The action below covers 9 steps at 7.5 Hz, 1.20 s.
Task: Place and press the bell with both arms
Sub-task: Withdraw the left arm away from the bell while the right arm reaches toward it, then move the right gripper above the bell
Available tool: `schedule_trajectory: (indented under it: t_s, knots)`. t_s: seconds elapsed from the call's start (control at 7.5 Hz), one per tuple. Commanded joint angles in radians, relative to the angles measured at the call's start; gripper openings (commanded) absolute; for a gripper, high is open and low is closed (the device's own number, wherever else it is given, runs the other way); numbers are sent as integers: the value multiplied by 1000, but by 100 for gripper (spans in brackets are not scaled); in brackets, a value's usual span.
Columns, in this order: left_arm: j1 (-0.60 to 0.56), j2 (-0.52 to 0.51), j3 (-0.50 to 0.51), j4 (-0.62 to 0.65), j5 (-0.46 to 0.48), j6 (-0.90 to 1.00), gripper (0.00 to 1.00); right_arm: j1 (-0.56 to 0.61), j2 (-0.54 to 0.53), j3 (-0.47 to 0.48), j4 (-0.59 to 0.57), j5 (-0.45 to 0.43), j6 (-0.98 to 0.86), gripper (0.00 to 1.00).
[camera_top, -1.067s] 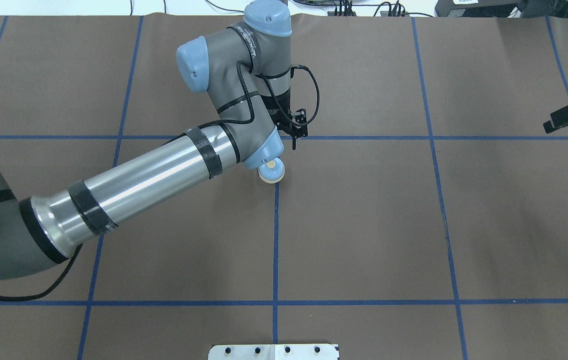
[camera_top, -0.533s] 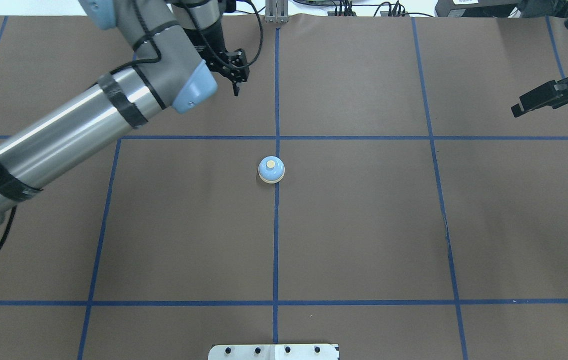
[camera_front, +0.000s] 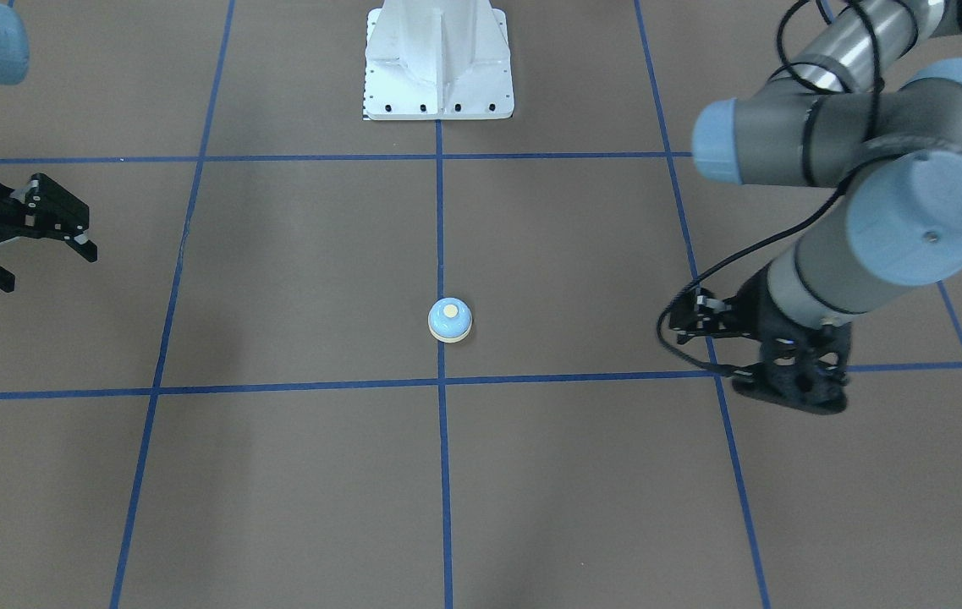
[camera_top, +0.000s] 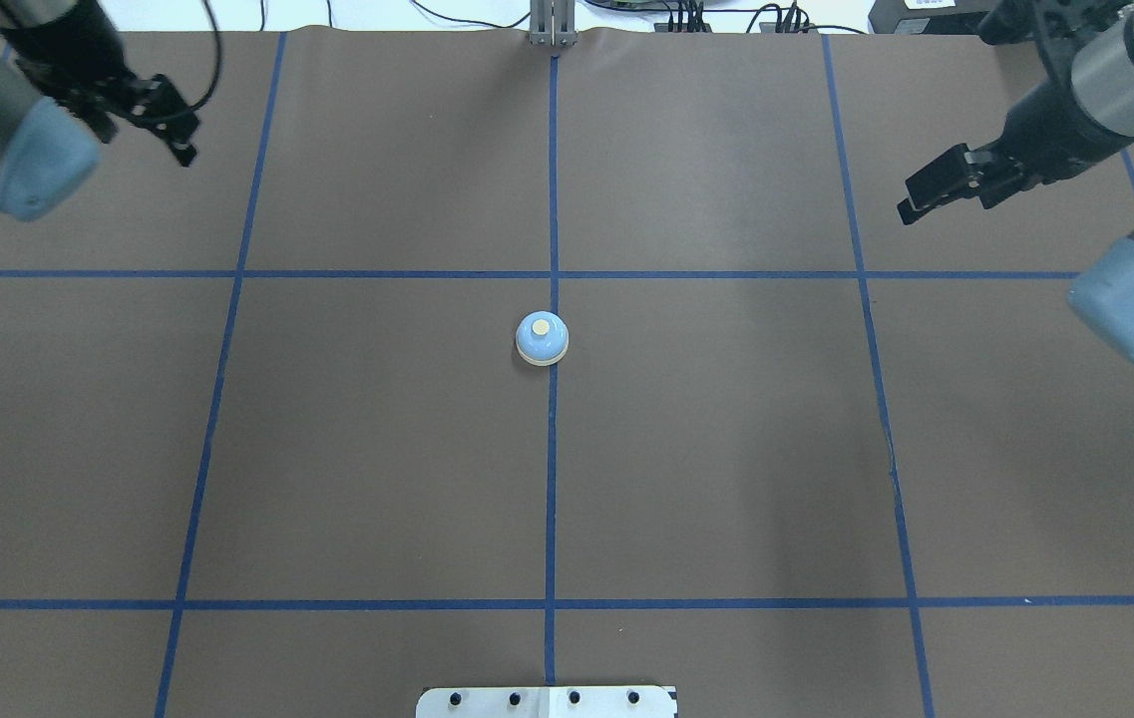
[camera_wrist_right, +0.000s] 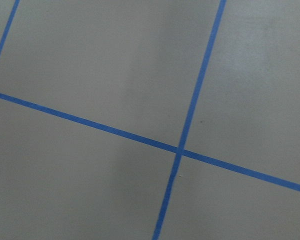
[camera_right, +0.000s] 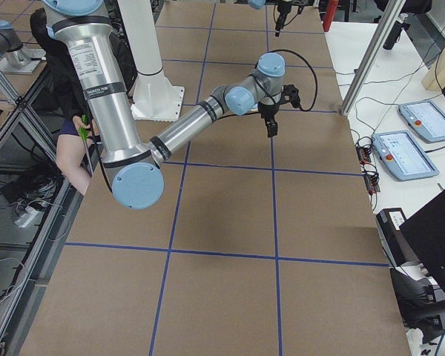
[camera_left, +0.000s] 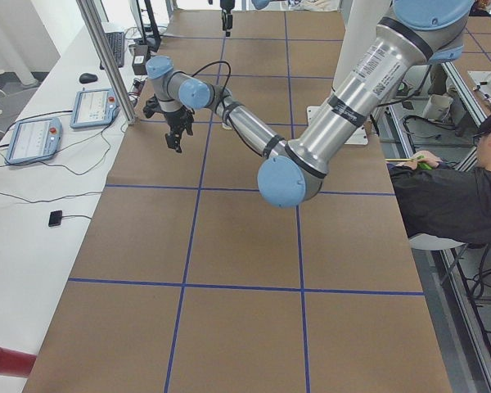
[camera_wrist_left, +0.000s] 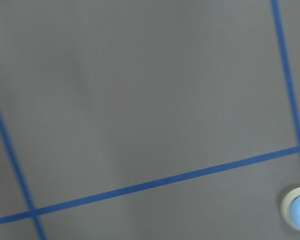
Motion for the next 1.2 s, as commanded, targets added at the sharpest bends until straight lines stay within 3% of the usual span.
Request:
schedule_trajectory:
  t_s: [0.0, 0.4, 0.8, 1.07]
  knots:
    - [-145, 231, -131, -5, -2, 102, 100, -82, 112, -2, -79, -45, 90, 100]
    - [-275, 518, -207, -135, -9, 179, 100, -221, 227, -40, -82, -158, 250, 100]
    - [-370, 786, -265, -253, -46, 287, 100, -363, 377, -182, -80, -291, 376, 99]
    - [-413, 862, -314, -253, -58, 285, 100, -415, 444, -280, -77, -327, 405, 86]
